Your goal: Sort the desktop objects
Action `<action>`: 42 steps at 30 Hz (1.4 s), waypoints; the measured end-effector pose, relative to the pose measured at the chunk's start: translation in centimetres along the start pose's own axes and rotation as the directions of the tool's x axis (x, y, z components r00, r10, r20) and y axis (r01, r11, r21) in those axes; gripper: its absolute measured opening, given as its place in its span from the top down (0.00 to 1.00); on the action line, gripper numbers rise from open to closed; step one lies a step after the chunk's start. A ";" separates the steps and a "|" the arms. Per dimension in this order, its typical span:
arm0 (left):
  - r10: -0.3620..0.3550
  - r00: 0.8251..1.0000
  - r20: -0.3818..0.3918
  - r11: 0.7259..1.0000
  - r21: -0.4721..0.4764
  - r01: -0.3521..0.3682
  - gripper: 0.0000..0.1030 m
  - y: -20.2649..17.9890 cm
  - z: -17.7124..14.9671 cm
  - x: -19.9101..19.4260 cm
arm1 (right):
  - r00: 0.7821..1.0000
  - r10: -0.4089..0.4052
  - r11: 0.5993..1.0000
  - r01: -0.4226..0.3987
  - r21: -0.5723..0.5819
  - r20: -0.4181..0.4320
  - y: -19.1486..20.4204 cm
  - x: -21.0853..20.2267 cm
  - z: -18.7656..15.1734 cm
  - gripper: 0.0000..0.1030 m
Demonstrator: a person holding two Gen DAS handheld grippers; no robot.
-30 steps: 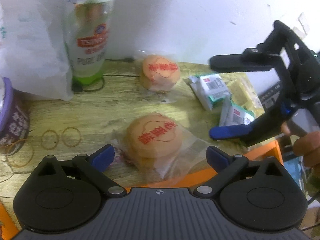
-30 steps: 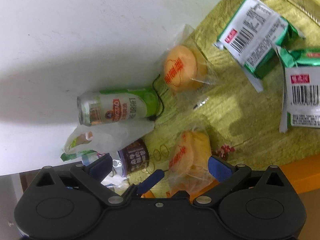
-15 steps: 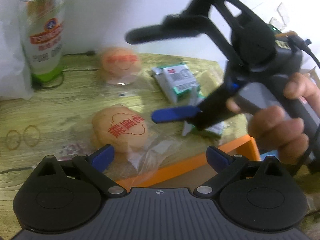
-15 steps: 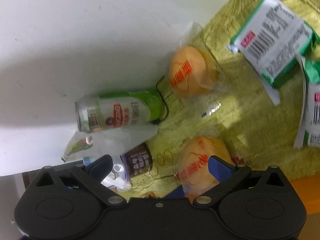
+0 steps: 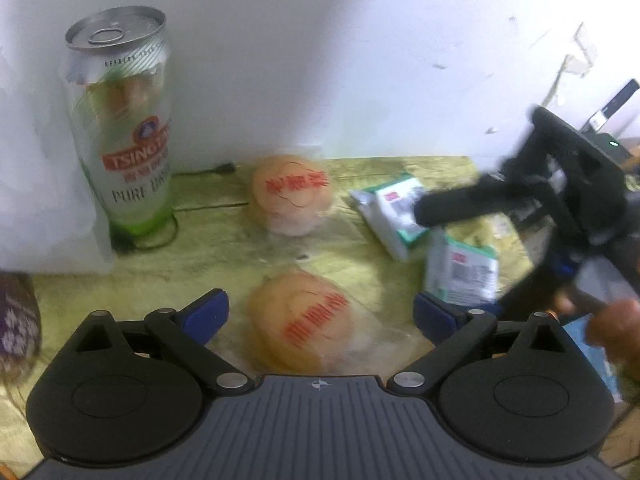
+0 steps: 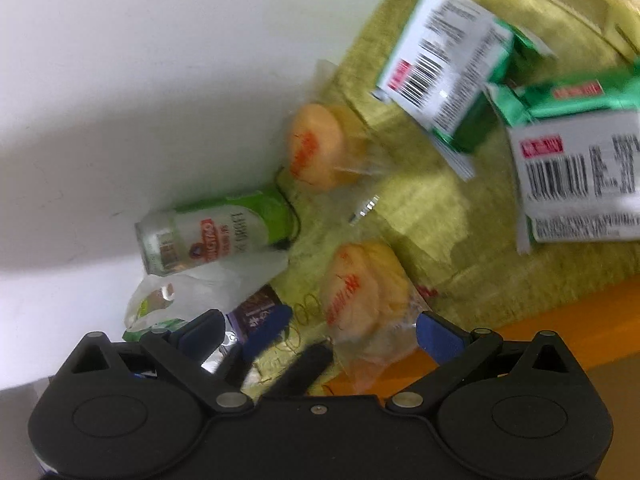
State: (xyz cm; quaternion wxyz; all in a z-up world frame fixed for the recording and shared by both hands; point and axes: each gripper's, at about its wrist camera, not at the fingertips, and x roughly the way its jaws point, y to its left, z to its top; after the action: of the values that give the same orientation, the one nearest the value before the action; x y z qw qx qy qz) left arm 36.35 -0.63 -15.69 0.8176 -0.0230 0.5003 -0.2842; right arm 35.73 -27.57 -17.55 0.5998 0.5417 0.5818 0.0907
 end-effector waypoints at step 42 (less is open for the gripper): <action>-0.111 0.978 -0.175 0.993 0.006 0.114 0.03 -1.1 -1.7 0.8 | 0.994 -0.022 0.997 0.014 -0.072 -0.108 4.1 7.5 3.1 0.00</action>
State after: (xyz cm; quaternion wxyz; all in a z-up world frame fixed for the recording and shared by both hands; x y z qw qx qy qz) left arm 34.70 -1.50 -16.83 0.7534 -0.0199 0.5656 -0.3349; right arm 42.68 -22.08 -19.74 0.5870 0.5090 0.6148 0.1352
